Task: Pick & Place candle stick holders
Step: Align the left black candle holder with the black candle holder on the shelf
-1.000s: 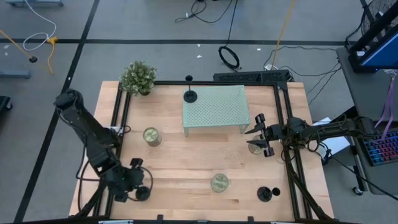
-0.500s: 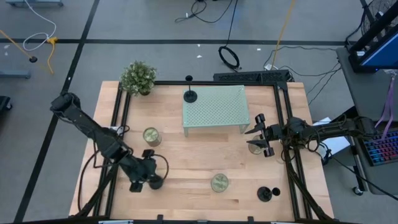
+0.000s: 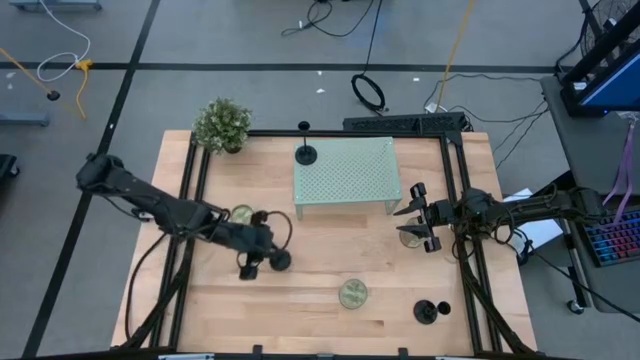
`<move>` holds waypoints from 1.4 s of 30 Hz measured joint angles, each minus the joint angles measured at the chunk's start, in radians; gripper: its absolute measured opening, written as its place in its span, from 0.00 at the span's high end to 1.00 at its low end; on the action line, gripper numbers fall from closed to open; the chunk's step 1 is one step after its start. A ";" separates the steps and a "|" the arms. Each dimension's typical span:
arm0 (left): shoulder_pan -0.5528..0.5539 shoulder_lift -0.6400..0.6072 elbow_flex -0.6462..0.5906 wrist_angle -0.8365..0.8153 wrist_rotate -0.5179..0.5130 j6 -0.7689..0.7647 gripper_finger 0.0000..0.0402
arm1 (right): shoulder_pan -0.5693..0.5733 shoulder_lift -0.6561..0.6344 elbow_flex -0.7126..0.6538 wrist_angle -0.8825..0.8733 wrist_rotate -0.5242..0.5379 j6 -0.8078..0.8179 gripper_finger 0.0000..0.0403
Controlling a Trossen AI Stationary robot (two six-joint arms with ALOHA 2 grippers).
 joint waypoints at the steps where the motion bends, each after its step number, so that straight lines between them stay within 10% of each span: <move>1: 0.017 0.004 0.000 0.001 0.000 0.016 0.78 | 0.000 0.000 0.000 0.000 0.000 0.000 0.61; 42: 0.154 0.210 0.002 0.200 -0.009 -0.037 0.69 | 0.000 0.004 0.000 -0.007 0.000 0.000 0.61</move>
